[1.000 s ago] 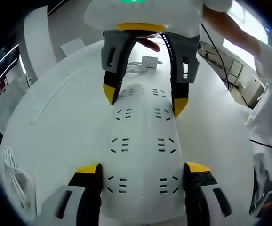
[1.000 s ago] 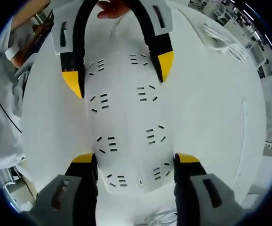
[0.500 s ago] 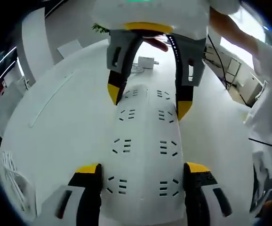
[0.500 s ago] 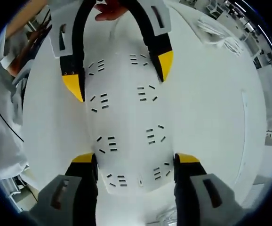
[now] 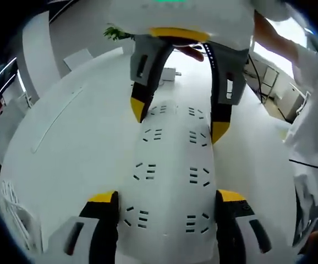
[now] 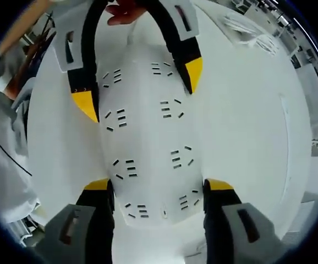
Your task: Straighten the power strip on the desk, plug the charger into it
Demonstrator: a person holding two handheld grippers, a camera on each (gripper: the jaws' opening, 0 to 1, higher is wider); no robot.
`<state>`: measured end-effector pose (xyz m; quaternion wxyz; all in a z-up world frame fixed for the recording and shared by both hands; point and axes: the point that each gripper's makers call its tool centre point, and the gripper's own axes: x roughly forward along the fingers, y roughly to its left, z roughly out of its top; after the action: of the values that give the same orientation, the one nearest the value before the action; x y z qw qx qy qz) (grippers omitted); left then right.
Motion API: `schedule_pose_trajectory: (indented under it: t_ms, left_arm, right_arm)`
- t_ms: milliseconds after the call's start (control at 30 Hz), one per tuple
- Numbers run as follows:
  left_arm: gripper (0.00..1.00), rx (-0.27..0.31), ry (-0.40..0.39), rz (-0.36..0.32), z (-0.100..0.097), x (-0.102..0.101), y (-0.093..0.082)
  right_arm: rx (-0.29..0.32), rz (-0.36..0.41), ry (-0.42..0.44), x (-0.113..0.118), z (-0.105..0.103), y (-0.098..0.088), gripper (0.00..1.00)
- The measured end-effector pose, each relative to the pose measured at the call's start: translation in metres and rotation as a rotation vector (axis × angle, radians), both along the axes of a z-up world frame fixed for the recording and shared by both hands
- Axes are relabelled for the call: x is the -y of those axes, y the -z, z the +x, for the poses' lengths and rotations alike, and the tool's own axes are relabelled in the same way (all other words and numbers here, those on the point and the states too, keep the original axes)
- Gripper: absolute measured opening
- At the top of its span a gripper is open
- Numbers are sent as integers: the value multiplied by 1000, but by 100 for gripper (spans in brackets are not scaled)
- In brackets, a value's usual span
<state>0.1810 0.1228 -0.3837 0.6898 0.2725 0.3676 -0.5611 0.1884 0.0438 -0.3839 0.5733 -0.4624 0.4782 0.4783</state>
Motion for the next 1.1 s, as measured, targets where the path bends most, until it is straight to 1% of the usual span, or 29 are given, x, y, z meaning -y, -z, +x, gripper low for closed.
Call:
schedule_pose_trajectory:
  t_ms: [167,400,500,667,933,1033,1067,1100]
  left_arm:
    - [73,1,12,-2,-1,1,0]
    - [73,4,40,-3,-3,3,0]
    - [73,7,47,-20,-3,3,0]
    - [73,8,53,-21,-3,4,0]
    - [73,8,53,-24,-2,4,-1]
    - [73,13,51,-35,-2,4,-1]
    - [73,15,53,-43,-3,4,-1]
    - [73,17,53,-46,-3,4,-1]
  right_arm:
    - [5,27,18,1,-2,-1,65]
    - [6,23,42,3,-5,-1,65]
    - [9,38,45,4,-5,-1,65]
    - [16,79,42,4,-5,-2,65]
    - [14,91,41,4,-4,-2,66]
    - [8,146,70,2,-3,-2,68]
    - [11,175,68,2,-3,-2,69]
    - [4,209,87,1,-4,-1,71]
